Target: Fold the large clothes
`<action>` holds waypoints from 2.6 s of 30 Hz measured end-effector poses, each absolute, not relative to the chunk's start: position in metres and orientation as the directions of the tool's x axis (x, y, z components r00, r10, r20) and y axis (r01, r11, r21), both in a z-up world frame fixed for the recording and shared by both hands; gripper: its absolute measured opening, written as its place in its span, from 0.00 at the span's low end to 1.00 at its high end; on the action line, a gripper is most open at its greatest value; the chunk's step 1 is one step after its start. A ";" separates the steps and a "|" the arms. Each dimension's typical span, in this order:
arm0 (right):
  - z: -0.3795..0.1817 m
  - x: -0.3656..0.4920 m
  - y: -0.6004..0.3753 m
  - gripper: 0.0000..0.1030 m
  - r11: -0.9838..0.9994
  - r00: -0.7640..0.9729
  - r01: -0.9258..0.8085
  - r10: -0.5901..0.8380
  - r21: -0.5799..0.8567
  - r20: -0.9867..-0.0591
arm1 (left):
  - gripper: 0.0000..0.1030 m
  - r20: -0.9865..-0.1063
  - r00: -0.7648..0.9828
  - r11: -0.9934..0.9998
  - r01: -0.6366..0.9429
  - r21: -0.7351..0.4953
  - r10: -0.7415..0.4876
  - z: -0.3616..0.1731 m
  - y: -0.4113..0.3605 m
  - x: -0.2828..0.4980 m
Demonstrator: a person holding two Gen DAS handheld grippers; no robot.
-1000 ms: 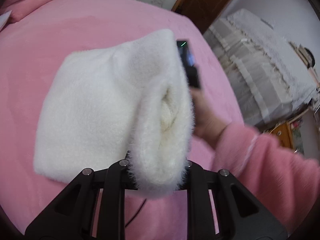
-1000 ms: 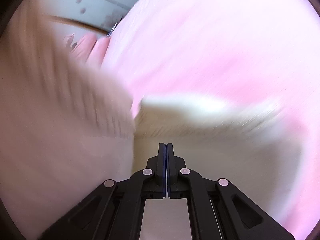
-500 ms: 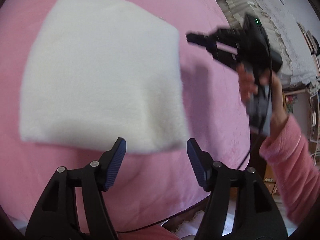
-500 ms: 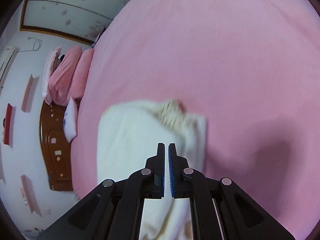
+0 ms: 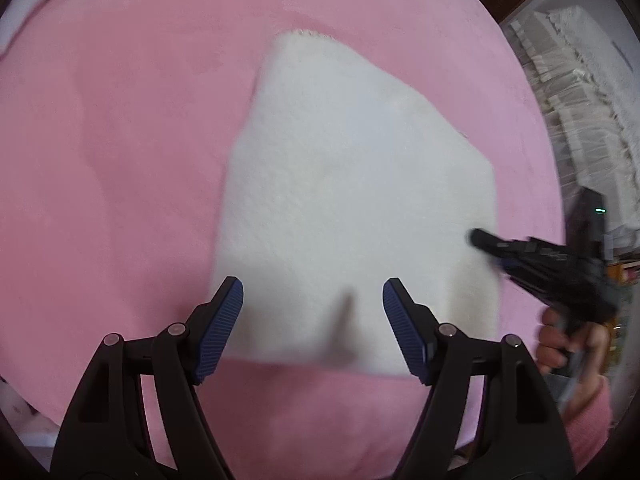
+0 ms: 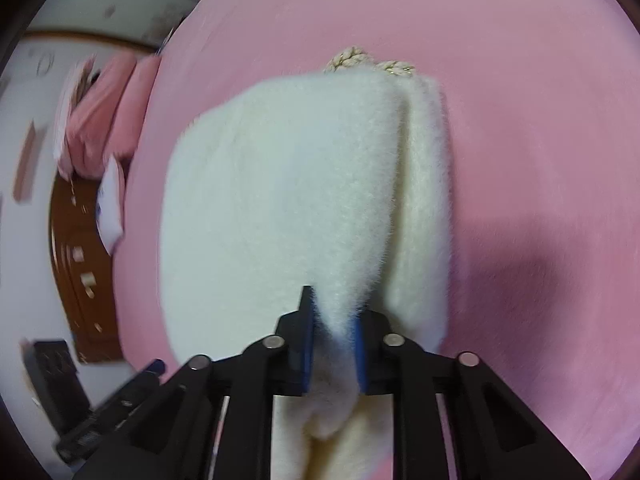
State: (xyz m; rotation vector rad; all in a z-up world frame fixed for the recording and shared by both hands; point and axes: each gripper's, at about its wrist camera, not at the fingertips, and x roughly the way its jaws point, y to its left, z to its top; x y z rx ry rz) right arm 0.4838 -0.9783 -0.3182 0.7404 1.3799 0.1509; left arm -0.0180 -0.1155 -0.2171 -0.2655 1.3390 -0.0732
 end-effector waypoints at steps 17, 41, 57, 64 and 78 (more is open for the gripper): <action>-0.318 0.447 -0.959 0.84 0.879 0.304 0.403 0.132 0.253 -0.944 | 0.68 -0.971 0.204 0.982 -0.111 -0.153 -0.128 -0.229 -0.082 -0.024; -0.275 0.435 -0.890 0.18 0.912 0.502 0.154 0.258 0.379 -0.826 | 0.68 -0.965 0.217 0.965 -0.182 -0.189 -0.149 -0.226 -0.077 -0.021; -0.311 0.315 -0.832 0.18 0.809 0.292 0.138 0.518 0.571 -0.804 | 0.45 -0.963 0.170 0.954 -0.182 -0.238 -0.208 -0.242 -0.099 -0.004; -0.353 0.253 -0.777 0.00 0.917 0.242 0.078 0.362 0.390 -0.900 | 0.44 -0.982 0.135 0.977 -0.150 -0.150 -0.129 -0.275 -0.106 -0.025; -0.347 0.217 -0.791 0.00 0.744 0.263 0.264 0.557 0.614 -0.787 | 0.06 -0.906 0.389 0.974 -0.080 -0.214 -0.167 -0.219 -0.107 -0.044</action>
